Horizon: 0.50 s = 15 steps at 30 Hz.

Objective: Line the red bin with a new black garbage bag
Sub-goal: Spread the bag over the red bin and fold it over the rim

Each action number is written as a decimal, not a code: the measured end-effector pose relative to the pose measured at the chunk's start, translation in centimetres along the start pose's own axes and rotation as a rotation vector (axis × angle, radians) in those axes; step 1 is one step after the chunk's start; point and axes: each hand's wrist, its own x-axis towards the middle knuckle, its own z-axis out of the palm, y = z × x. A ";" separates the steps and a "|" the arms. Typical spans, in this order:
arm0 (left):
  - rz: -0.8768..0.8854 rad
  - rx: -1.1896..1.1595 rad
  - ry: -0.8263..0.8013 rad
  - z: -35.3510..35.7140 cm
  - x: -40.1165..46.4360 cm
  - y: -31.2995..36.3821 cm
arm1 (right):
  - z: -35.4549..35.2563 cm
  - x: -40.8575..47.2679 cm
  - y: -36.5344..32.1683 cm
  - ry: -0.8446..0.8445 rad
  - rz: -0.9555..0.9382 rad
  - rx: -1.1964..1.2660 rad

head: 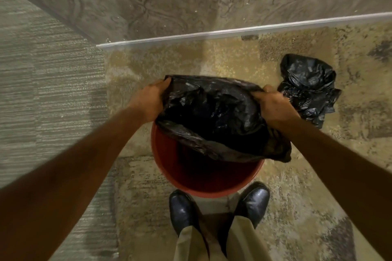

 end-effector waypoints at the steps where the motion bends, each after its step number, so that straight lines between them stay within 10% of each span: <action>1: -0.006 -0.031 -0.013 0.2 -0.6 -0.2 | 0.0 -0.3 0.2 -0.047 0.009 0.046; 10: -0.070 -0.339 0.103 3.0 -9.6 -0.6 | 1.5 -5.3 1.6 -0.099 0.243 0.429; 15: -0.270 -0.707 0.231 5.8 -13.0 -0.4 | 3.2 -9.6 1.2 -0.025 0.683 1.106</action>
